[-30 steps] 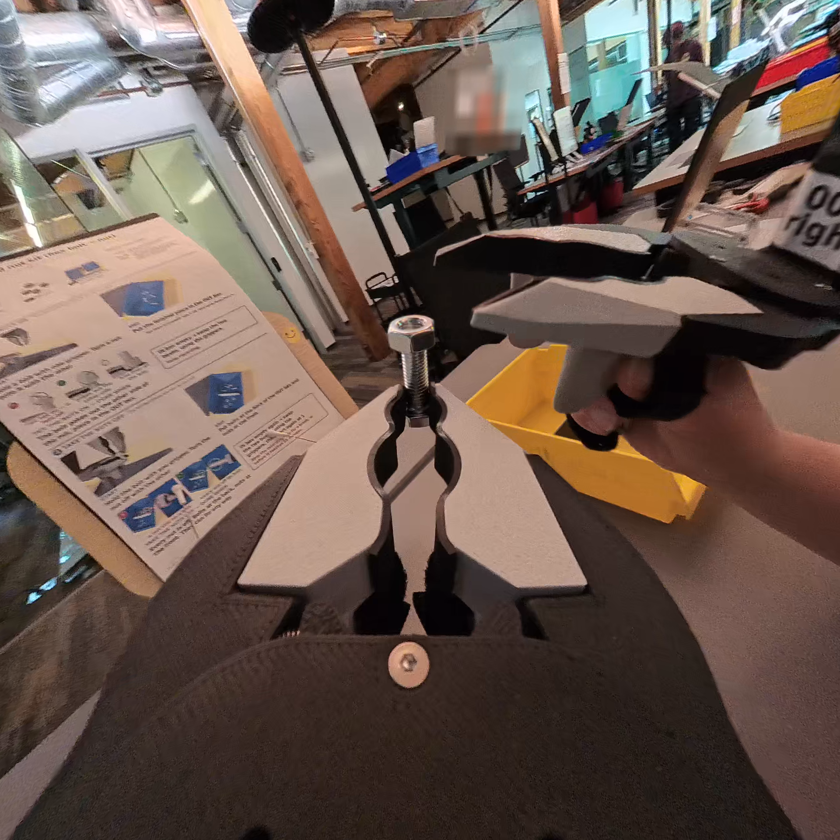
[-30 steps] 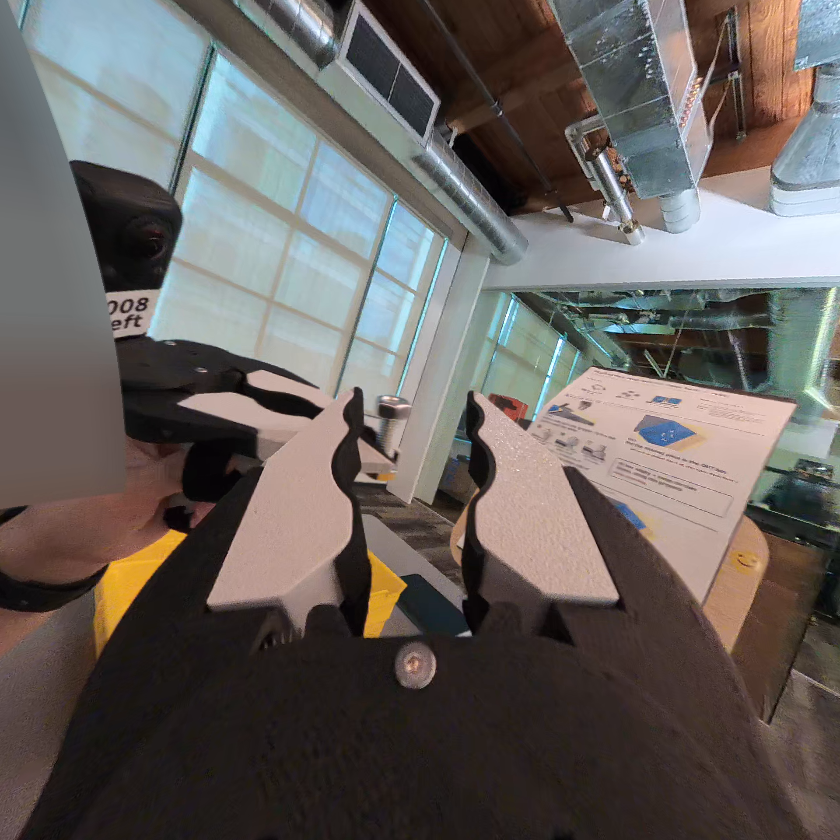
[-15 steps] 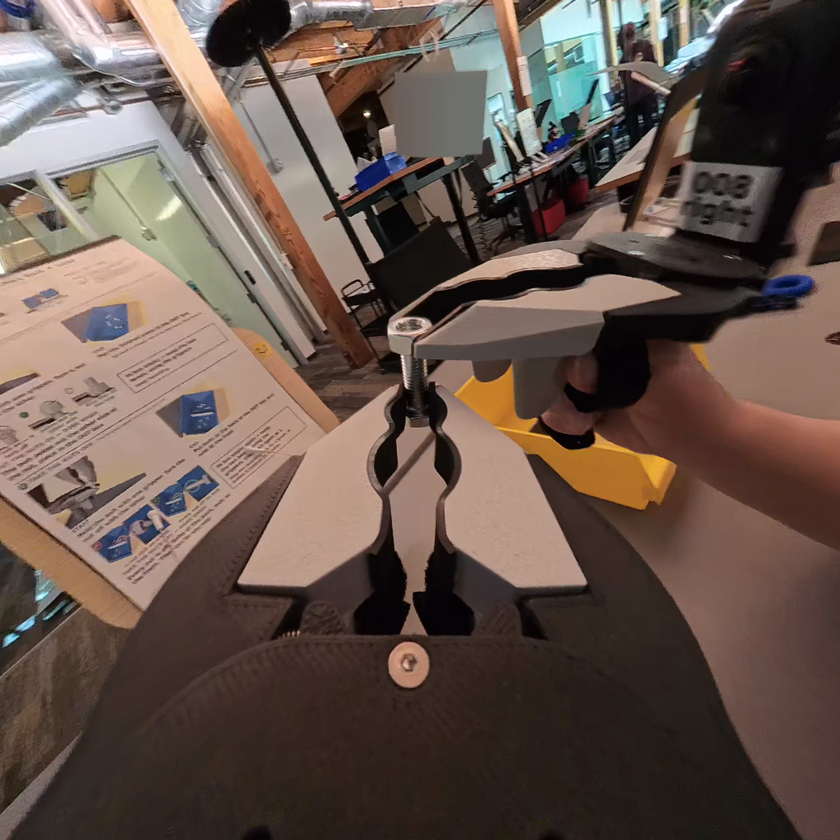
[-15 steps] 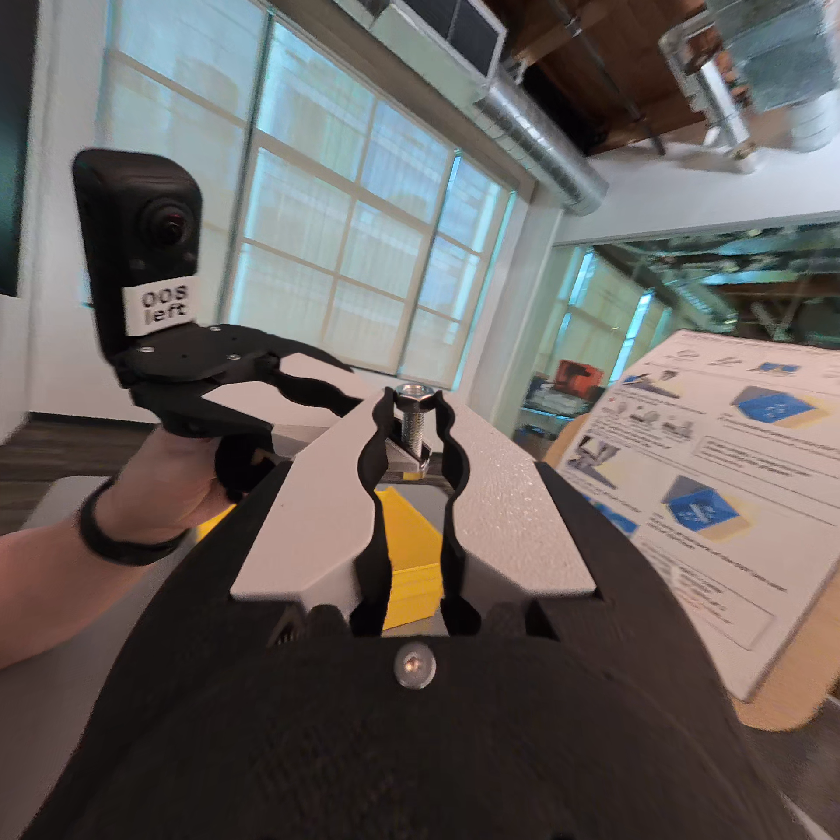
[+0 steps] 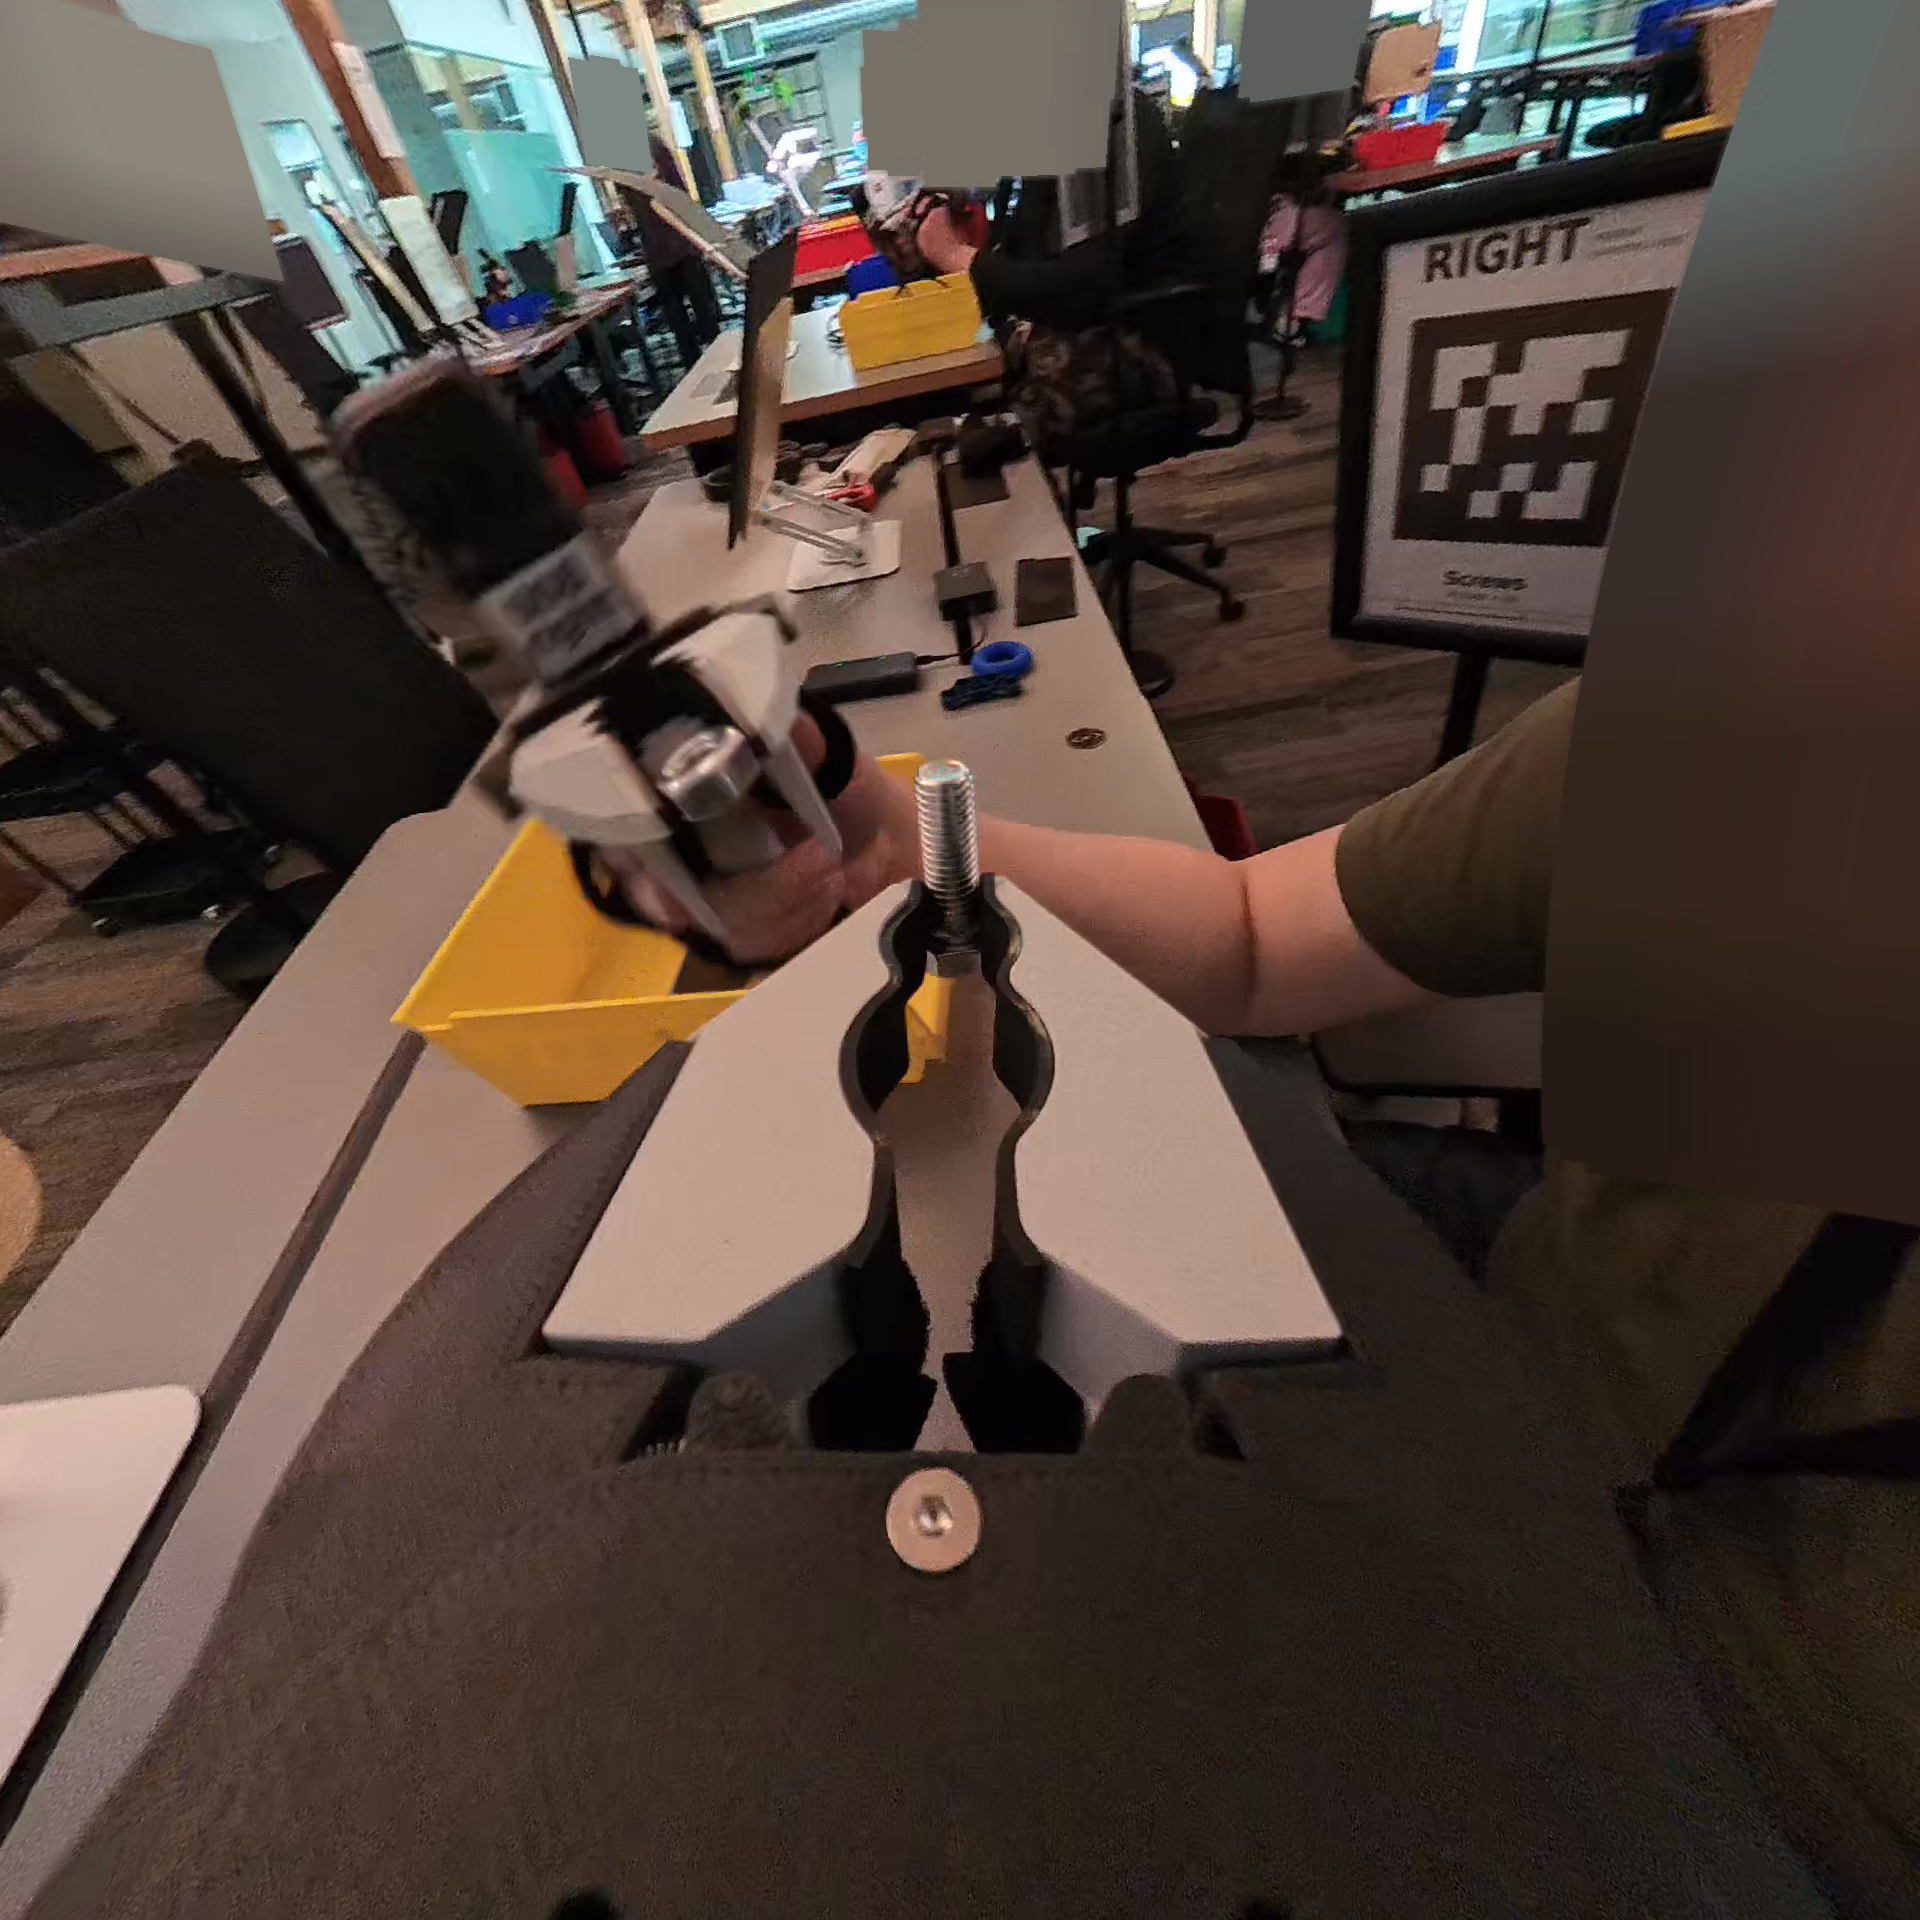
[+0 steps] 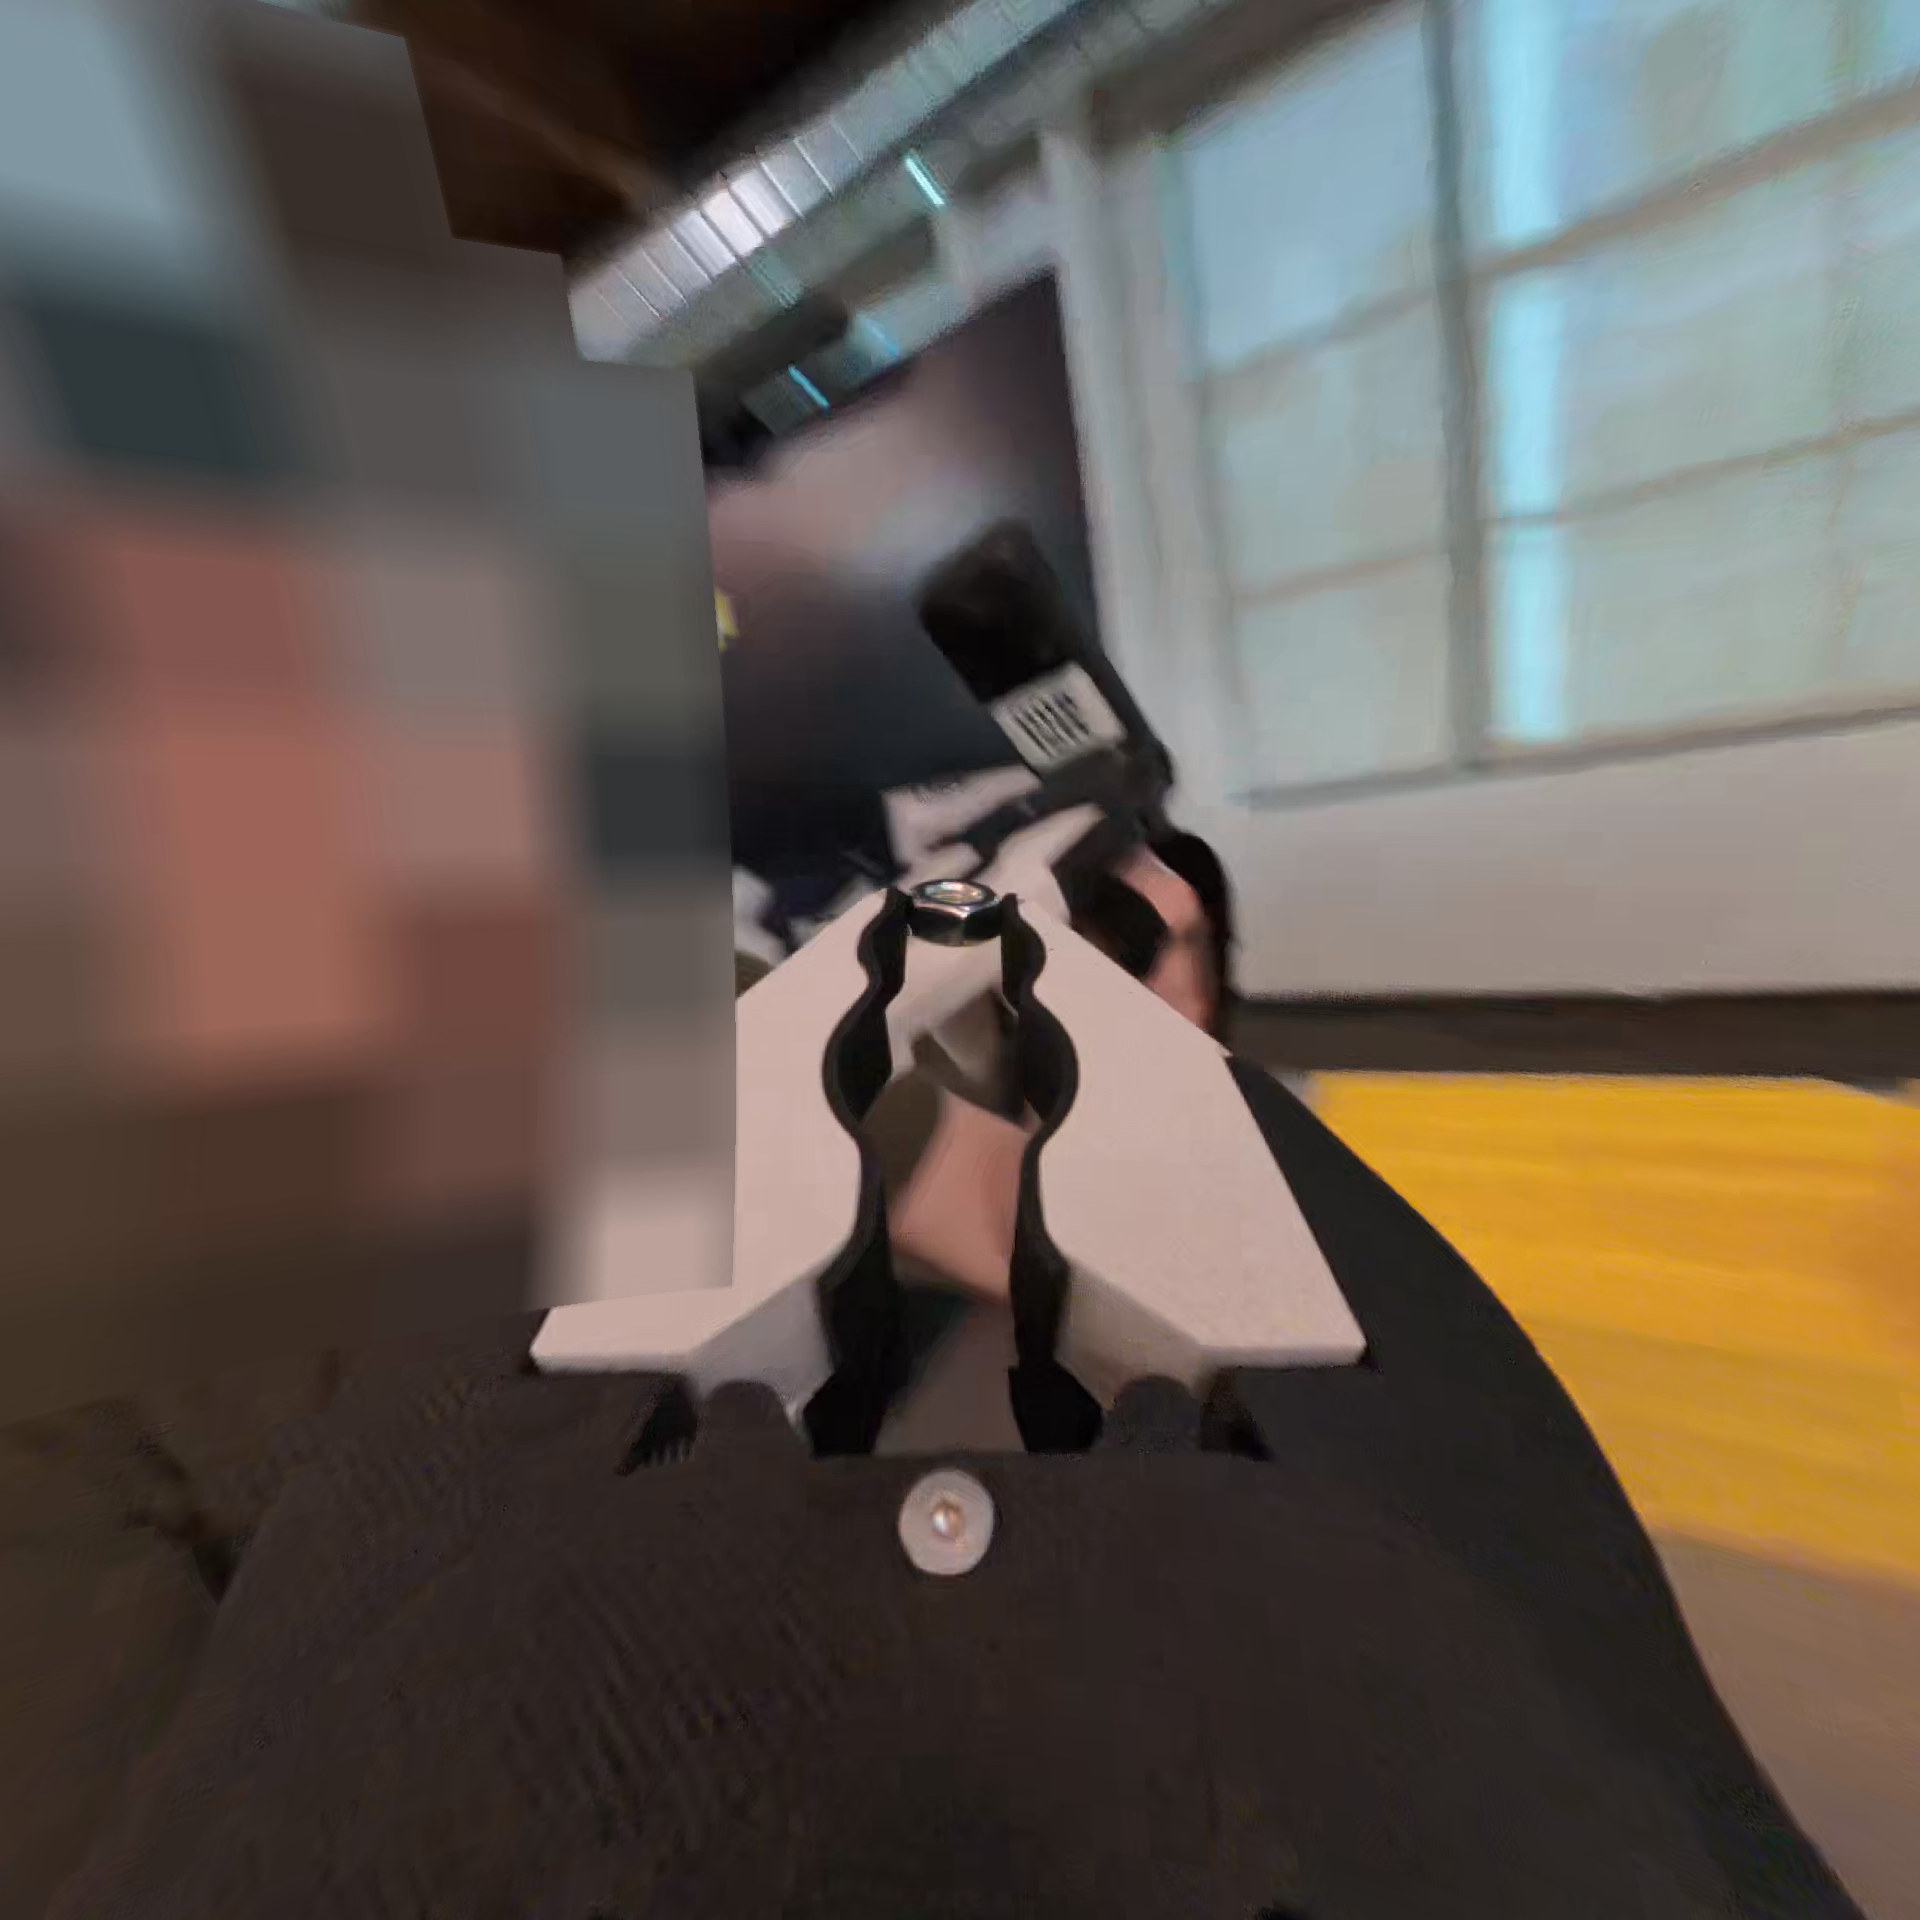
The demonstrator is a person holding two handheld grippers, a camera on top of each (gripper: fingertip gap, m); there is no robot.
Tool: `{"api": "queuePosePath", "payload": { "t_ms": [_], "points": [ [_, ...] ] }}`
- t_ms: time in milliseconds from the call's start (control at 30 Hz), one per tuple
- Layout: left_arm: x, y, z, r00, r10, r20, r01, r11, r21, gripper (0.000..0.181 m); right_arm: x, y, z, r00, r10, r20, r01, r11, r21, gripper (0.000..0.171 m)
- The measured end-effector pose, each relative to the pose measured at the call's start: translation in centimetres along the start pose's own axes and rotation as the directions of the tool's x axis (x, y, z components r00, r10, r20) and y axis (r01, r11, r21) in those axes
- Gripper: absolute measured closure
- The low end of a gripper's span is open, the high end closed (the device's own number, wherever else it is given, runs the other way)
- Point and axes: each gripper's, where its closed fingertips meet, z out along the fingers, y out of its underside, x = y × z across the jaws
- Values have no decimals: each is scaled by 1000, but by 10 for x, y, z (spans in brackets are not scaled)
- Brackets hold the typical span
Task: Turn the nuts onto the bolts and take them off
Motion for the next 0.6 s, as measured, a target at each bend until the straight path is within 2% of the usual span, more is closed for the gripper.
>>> {"api": "queuePosePath", "payload": {
  "t_ms": [33, 67, 100, 167, 200, 267, 367, 400, 433, 500, 600],
  "points": [
    [-3, -1, -3, 1000, -5, 18, 5, 1000, 2, 174, 3, 4, -11, 987, -105, -122, 92, 990, -106, 155],
    [-6, -2, -7, 999, -15, 34, 15, 1000, 4, 174, 12, 9, -29, 934, -224, -279, 154, 956, -251, 155],
    [-10, -2, -11, 998, -27, 50, 27, 1000, 1, 174, 22, 16, -58, 834, -353, -425, 162, 891, -423, 154],
    [-19, -1, -19, 995, -42, 93, 43, 999, -8, 174, 29, 43, -139, 597, -562, -572, -14, 705, -709, 154],
    [-23, 1, -22, 992, -51, 114, 53, 999, -14, 174, 25, 60, -181, 525, -608, -596, -155, 620, -769, 154],
    [-30, 4, -25, 988, -71, 135, 75, 997, -25, 174, 11, 96, -253, 435, -589, -681, -439, 521, -732, 154],
    [-37, 8, -28, 983, -97, 155, 104, 994, -34, 174, -10, 141, -327, 265, -423, -867, -764, 456, -456, 154],
    [-39, 10, -28, 981, -104, 161, 111, 993, -37, 174, -13, 153, -341, 222, -362, -905, -818, 435, -375, 154],
    [-40, 11, -29, 981, -107, 164, 115, 992, -42, 174, -13, 164, -344, 222, -295, -929, -839, 428, -337, 154],
    [-42, 14, -30, 979, -108, 174, 119, 991, -57, 174, -6, 178, -348, 258, -233, -938, -840, 424, -337, 154],
    [-46, 19, -31, 975, -97, 200, 116, 990, -84, 174, 1, 184, -351, 246, -192, -950, -851, 427, -307, 153]
  ]
}}
